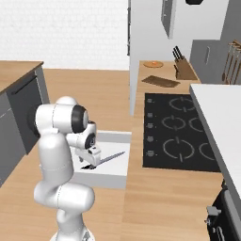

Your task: Pick up the knife from the drawer and place it on the cutting board. Then place the meat from the plate to the cutting board.

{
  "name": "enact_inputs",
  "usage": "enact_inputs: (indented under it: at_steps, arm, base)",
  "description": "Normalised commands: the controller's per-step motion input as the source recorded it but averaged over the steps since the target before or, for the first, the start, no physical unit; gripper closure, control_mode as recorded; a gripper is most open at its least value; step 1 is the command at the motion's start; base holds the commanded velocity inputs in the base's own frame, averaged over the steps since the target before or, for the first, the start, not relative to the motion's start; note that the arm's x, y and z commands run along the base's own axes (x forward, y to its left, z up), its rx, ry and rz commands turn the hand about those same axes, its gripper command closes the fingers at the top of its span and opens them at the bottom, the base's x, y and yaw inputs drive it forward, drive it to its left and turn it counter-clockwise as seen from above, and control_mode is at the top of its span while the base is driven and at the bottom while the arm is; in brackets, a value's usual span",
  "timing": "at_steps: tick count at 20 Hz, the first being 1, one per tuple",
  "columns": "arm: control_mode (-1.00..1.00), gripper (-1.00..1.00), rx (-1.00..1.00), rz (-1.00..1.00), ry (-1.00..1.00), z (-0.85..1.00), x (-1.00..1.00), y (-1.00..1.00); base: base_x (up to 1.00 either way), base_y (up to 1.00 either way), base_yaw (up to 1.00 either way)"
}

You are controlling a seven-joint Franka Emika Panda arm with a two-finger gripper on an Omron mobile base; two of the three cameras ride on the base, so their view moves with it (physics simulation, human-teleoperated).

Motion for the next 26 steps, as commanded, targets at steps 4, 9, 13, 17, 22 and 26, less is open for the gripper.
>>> enact_inputs:
  at_steps: [4, 9, 13, 17, 22, 26]
  arm:
    - [-1.00, -1.00, 0.00, 0.00, -0.15, -0.23, 0.23, 0.00]
    - [-1.00, -1.00, -0.11, 0.00, -0.04, -0.31, 0.33, 0.00]
    - [-1.00, -1.00, -0.13, 0.00, 0.00, -0.27, 0.45, 0.00]
    - [-1.00, -1.00, -0.06, 0.00, 0.00, -0.07, 0.47, 0.00]
    - [-1.00, -1.00, -0.02, 0.00, 0.01, -0.22, 0.15, 0.00]
    - [-1.00, 1.00, -0.05, 0.00, 0.06, -0.60, 0.00, 0.00]
  base:
    - [0.00, 0.00, 0.00]
    - [0.00, 0.00, 0.00]
    - [0.00, 0.00, 0.00]
    - [0.00, 0.00, 0.00]
    - [0.00, 0.00, 0.00]
    - [0.00, 0.00, 0.00]
